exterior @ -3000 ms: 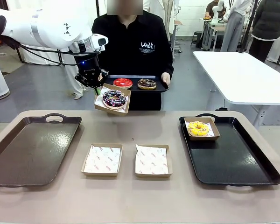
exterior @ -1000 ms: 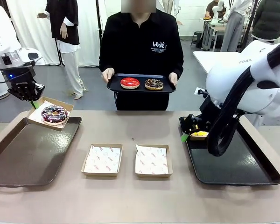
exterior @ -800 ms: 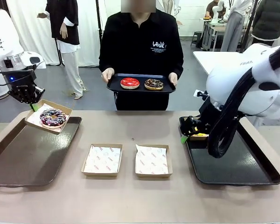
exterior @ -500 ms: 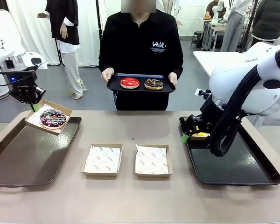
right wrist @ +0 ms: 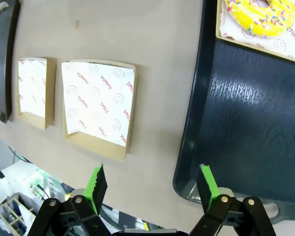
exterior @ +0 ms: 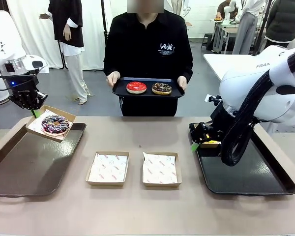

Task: Individually package the donuts and arrange them on the tray.
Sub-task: Place the picked Paper togo box on the Handle tray while simultaneously picking up another Paper togo box from the table with the other hand.

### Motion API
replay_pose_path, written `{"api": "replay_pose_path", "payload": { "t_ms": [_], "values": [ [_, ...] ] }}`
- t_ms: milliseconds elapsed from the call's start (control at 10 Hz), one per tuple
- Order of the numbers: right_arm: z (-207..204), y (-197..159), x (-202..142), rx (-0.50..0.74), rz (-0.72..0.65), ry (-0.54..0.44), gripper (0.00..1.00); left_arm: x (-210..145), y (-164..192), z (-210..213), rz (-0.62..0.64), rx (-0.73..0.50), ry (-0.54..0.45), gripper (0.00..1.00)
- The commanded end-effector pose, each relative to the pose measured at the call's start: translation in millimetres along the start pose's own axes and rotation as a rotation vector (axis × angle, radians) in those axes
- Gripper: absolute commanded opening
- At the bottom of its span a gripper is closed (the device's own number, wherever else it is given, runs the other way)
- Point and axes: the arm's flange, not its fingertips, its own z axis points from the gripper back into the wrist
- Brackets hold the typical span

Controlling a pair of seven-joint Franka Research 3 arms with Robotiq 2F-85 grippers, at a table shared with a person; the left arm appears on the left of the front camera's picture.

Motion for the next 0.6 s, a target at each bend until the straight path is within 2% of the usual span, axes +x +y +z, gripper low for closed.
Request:
{"api": "replay_pose_path", "payload": {
  "t_ms": [0,200,500],
  "values": [
    [-3,3,1,-0.019,-0.012,-0.003,0.95,0,2,1,0.005,-0.005,-0.003,0.01],
    [0,0,0,0.000,0.000,0.000,0.95,0,0,0,0.000,0.000,0.000,0.01],
    [-15,50,18,-0.091,-0.021,0.081,0.95,-3,17,0,0.037,-0.035,-0.065,0.01]
  ]
}}
